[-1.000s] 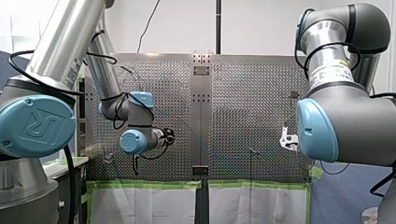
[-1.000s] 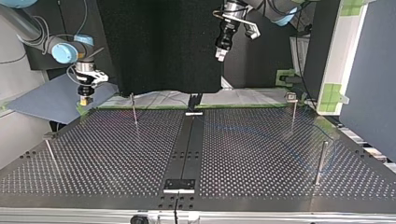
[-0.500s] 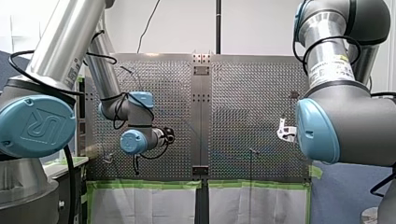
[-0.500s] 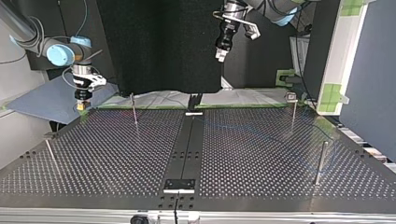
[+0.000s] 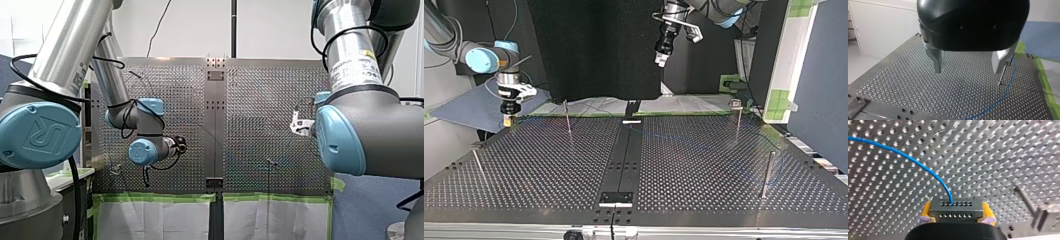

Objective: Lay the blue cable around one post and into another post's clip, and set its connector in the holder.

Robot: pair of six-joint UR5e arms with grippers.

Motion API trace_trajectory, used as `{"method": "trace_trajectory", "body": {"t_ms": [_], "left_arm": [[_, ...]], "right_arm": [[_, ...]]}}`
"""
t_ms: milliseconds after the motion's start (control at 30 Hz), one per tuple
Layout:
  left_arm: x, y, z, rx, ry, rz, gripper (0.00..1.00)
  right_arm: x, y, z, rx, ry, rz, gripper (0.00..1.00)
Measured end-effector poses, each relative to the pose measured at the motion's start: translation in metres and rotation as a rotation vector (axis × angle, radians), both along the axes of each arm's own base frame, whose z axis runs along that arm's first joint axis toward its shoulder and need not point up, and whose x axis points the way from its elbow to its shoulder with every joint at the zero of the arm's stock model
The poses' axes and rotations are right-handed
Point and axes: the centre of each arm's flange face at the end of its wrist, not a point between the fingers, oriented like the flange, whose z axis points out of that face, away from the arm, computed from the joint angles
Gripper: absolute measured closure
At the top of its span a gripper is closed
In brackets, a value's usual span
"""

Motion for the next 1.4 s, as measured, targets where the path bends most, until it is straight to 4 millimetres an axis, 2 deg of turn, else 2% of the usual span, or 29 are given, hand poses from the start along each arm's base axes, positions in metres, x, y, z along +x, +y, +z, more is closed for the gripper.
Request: {"method": "trace_trajectory", "body": {"t_ms": [433, 733, 1033, 1400], "left_arm": [[0.0, 0.0, 0.0, -0.003, 0.002, -0.001, 0.0], [0.0, 0.0, 0.0, -0.003, 0.003, -0.004, 0.0], [-0.001, -0.001, 0.0, -0.002, 0.005, -0.009, 0.0], [-0.001, -0.001, -0.001, -0.001, 0.006, -0.01, 0.0]], "right_arm": [[0.006, 0.01, 0.062, -0.049, -0.01, -0.004, 1.0], [0.001, 0.017, 0.102, -0.093, -0.014, -0.01, 1.0], [-0.002, 0.028, 0.095, -0.081, -0.009, -0.019, 1.0], [-0.021, 0.032, 0.084, -0.06, 0.007, -0.086, 1.0]]}}
